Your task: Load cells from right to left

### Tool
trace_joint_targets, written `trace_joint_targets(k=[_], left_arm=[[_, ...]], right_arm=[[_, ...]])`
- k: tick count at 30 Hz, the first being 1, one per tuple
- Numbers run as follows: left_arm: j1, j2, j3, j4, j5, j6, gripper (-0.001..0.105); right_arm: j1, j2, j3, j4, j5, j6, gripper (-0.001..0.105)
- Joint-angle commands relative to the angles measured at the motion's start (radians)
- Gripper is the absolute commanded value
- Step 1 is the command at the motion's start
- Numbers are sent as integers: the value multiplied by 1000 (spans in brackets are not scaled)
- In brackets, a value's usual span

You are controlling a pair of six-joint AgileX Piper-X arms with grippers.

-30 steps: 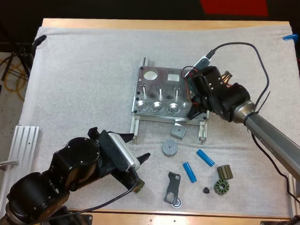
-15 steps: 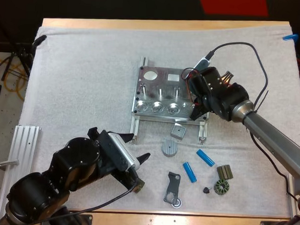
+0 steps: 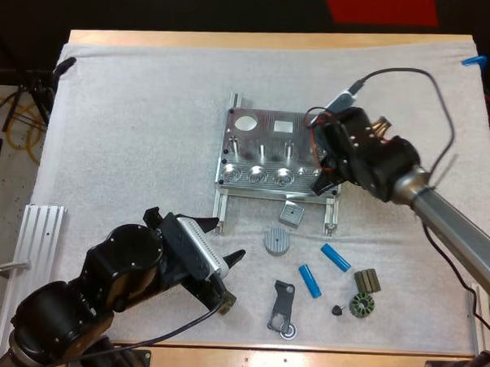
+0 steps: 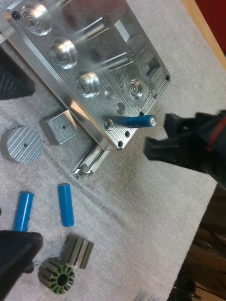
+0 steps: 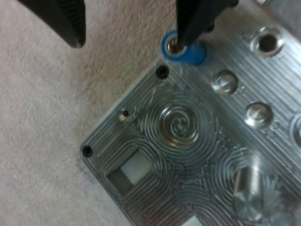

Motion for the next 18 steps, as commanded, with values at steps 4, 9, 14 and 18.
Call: trace_joint_targets(k=[4,9,14,18], left_arm=[[-2,-2,-6,-4,-22,-2,59],[-2,-2,-6,-4,-22,2,59],[-2,-2,-6,-4,-19,21,59],[-2,-2,-6,-4,-16,24,59]], right_arm=[[-6,-89,-3,107,-46,63,44],[-6,-178,-3,187,-108,135,44],[-6,-262,-3,246,-152,187,44],[-6,-311,-3,302,-165,194,44]])
